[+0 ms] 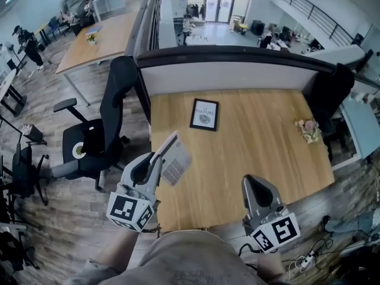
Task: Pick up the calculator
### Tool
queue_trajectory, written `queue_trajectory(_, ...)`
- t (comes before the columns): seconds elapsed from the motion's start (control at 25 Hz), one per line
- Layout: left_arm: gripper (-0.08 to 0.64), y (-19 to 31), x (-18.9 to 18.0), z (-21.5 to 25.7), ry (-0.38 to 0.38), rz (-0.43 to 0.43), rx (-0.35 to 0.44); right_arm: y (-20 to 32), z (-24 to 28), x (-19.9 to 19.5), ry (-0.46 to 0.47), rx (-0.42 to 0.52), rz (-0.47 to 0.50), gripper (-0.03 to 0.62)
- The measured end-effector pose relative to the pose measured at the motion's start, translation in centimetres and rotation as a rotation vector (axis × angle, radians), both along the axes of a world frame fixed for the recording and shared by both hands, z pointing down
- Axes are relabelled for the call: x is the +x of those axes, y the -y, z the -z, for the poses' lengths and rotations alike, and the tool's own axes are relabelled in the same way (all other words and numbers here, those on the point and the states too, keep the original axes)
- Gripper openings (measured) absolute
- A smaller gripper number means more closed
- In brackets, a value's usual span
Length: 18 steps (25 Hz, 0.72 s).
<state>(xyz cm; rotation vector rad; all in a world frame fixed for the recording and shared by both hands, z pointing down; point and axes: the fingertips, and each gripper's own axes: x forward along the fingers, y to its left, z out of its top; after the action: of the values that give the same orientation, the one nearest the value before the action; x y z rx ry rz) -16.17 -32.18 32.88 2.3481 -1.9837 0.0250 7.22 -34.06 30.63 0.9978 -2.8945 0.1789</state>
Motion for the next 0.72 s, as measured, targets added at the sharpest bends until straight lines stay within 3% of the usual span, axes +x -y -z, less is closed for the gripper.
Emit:
queue_trajectory(0.28, 0.049, 0.0, 1.9, -4.4, -0.026, -0.011, -0.101, 0.1, -4.6, -0.4, -0.033, -0.132, 0.029, 0.009)
queue_trajectory(0.72, 0.049, 0.2, 2.9, -3.8, -0.006, -0.038, -0.102, 0.3, -4.6, 1.1, -0.037, -0.135, 0.006, 0.009)
